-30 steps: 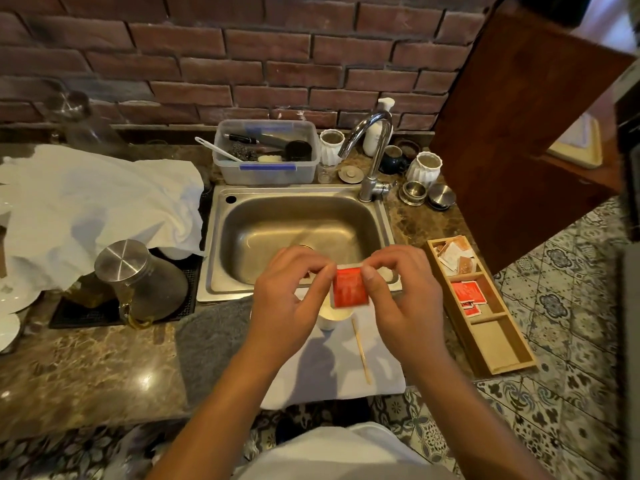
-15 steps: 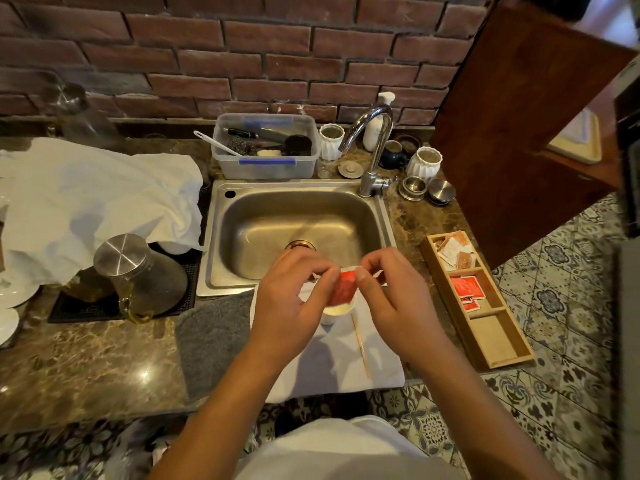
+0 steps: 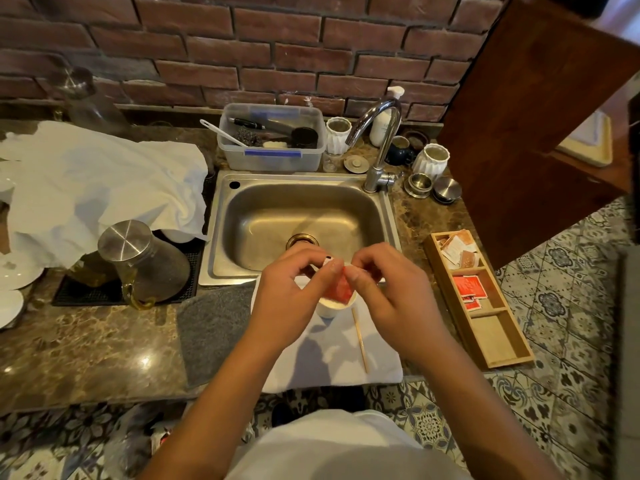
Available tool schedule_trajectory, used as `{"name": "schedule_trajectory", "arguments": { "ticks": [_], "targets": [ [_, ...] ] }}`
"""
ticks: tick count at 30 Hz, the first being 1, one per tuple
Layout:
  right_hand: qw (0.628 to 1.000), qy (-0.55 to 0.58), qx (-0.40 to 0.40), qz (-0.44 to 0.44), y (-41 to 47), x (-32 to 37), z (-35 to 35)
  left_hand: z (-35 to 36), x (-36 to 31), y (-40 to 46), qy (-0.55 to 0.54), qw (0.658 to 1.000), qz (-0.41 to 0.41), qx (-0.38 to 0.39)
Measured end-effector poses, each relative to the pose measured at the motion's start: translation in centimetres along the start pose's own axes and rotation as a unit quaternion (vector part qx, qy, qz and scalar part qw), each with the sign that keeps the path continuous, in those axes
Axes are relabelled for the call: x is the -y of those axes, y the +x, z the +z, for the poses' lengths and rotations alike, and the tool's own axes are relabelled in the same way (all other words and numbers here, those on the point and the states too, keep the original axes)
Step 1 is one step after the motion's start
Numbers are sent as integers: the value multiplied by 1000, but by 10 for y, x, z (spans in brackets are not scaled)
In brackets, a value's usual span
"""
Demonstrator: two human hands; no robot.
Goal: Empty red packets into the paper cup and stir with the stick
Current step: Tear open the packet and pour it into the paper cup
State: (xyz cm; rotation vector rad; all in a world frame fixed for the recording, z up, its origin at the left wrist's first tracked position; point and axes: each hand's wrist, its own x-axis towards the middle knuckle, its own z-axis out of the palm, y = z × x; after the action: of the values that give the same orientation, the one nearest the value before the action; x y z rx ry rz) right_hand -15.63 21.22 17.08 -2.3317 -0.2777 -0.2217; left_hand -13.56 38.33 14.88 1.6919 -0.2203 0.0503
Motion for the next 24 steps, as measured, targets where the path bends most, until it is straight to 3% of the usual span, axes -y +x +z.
{"name": "schedule_trajectory", "arguments": {
  "ticks": [2, 9, 13, 24],
  "targets": [
    [998, 54, 22, 15, -2, -1, -3, -2, 2, 0, 3, 1000, -2, 9],
    [990, 71, 117, 25, -4, -6, -14, 2, 2, -7, -61, 996, -46, 54],
    [992, 110, 58, 24, -8, -9, -18, 2, 3, -9, -87, 991, -72, 75],
    [978, 180, 69, 84, -23, -13, -19, 5, 2, -15, -116, 985, -87, 90]
  ]
}}
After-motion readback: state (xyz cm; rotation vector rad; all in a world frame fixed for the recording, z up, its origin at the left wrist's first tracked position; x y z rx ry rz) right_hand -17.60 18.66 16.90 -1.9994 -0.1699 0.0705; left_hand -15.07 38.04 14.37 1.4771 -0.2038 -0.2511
